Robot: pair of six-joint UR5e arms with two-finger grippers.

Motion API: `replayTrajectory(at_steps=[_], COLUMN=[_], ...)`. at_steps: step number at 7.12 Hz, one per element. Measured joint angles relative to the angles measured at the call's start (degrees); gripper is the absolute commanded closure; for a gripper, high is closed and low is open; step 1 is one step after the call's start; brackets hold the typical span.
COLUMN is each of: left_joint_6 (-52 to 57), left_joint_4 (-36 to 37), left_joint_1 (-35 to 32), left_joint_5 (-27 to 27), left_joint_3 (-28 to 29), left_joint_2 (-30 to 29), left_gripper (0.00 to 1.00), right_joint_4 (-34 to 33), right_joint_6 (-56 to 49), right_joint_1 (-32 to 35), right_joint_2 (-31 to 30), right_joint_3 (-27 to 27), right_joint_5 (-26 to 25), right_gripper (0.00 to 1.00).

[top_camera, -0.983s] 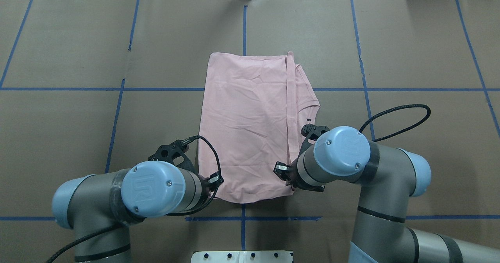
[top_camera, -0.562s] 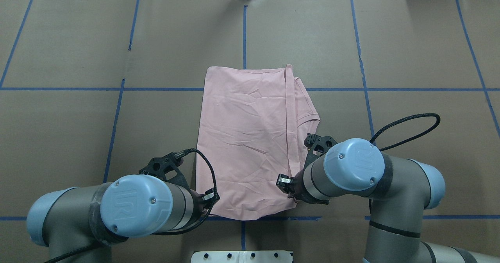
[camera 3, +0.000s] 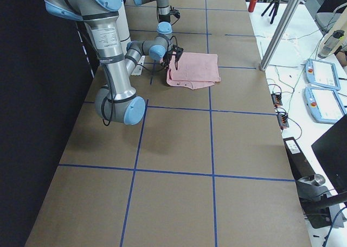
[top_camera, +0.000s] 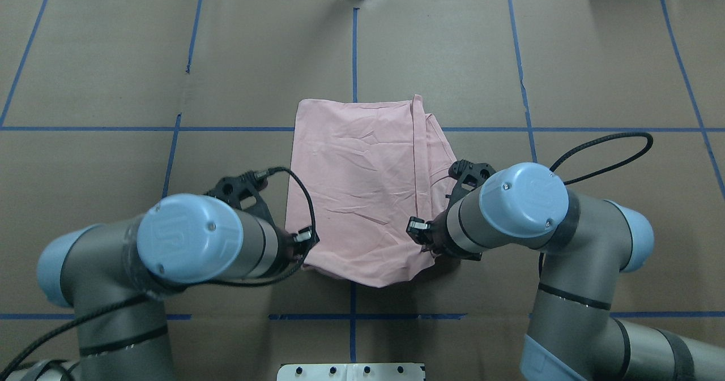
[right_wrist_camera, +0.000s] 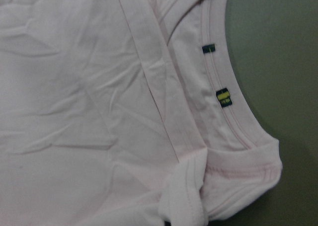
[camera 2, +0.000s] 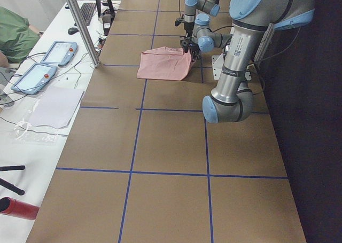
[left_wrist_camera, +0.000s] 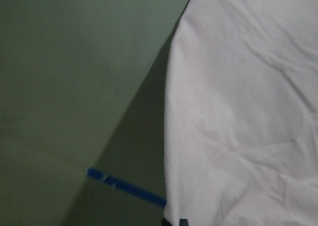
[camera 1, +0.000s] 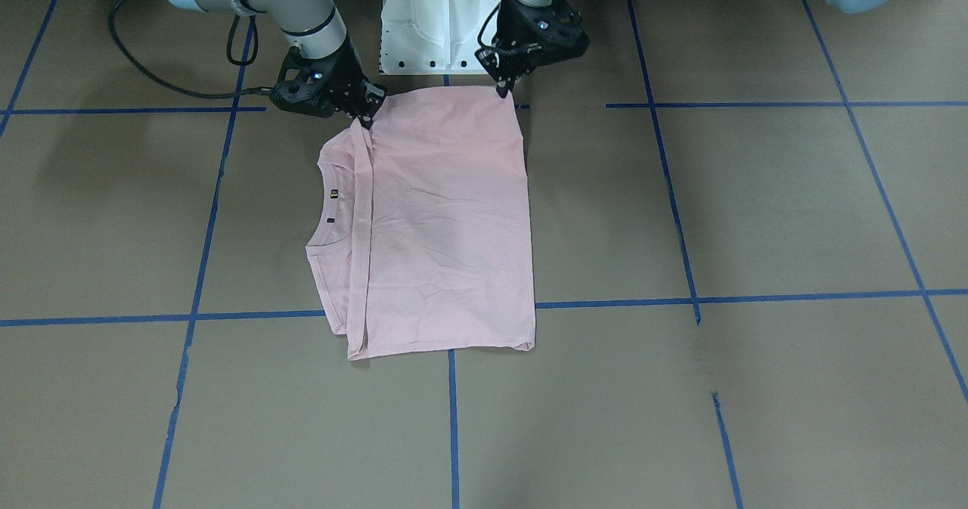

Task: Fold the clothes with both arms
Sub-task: 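Lift the near edge with both grippers and fold it away from the robot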

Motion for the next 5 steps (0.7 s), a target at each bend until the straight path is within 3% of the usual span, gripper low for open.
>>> replayTrajectory(at_steps=[2, 5], left_joint_6=[0.7, 0.6], left_joint_4=[-7.9, -14.2], left_joint_1=[-4.3, -7.9], left_joint_5=[-0.1, -0.1], left_joint_3=[7.0, 11.7], left_joint_2=[-1.2, -2.1], left_gripper=[1.00, 1.00], right_joint_4=[2.1, 7.8], right_joint_6=[-0.9, -1.1], right_joint_1=[4.1, 7.6], right_joint_2=[3.2, 6.1], right_joint_3=[-5.6, -14.2], right_joint_5=[1.5, 2.0], right_gripper=[1.00, 1.00])
